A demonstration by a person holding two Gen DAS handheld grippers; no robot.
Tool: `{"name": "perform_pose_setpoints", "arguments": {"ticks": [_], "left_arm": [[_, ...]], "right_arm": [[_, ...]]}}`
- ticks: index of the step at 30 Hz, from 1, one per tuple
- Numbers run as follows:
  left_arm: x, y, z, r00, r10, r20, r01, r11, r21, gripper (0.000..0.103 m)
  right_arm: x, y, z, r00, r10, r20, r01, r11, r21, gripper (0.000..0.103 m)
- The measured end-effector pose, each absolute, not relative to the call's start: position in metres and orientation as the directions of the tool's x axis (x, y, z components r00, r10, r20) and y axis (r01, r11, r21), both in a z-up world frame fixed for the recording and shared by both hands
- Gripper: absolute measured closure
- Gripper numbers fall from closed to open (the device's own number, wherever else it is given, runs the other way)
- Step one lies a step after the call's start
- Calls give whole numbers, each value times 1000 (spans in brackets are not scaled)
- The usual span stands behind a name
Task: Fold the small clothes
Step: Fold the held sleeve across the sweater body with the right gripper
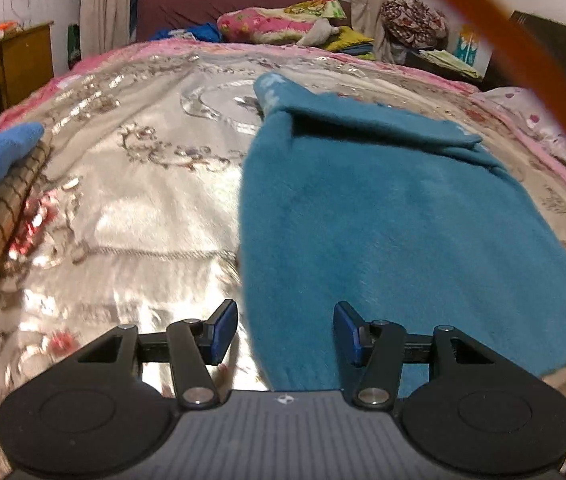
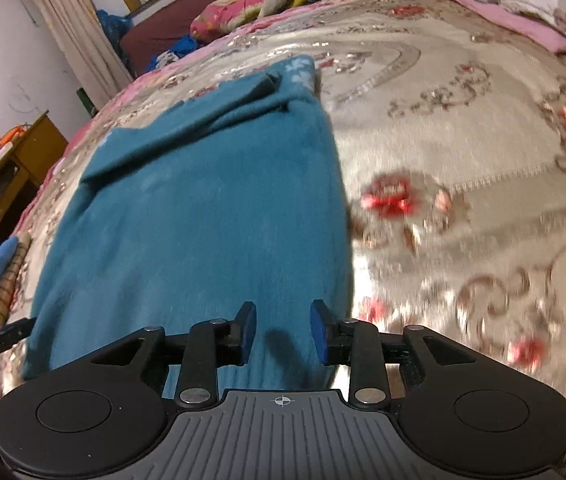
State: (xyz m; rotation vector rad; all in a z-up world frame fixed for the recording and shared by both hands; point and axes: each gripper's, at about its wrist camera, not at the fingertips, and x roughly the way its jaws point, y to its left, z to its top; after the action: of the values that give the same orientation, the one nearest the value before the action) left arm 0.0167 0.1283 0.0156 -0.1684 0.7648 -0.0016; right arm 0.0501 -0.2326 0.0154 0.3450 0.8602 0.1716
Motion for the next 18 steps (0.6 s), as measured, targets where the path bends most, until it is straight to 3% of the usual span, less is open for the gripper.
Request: {"name": "perform_pose_setpoints", "arguments": {"ticks": [11,18], "left_arm": [[10,129,11,669,-149,-728,-71,963,-262,45],[17,122,8,654,-146,-742,-67,966,-249,45]], "right_arm": [[24,-252,2,661,328,-675,9,896,444,69],[29,-272,-13,646,403,-649,49,826,562,69]]}}
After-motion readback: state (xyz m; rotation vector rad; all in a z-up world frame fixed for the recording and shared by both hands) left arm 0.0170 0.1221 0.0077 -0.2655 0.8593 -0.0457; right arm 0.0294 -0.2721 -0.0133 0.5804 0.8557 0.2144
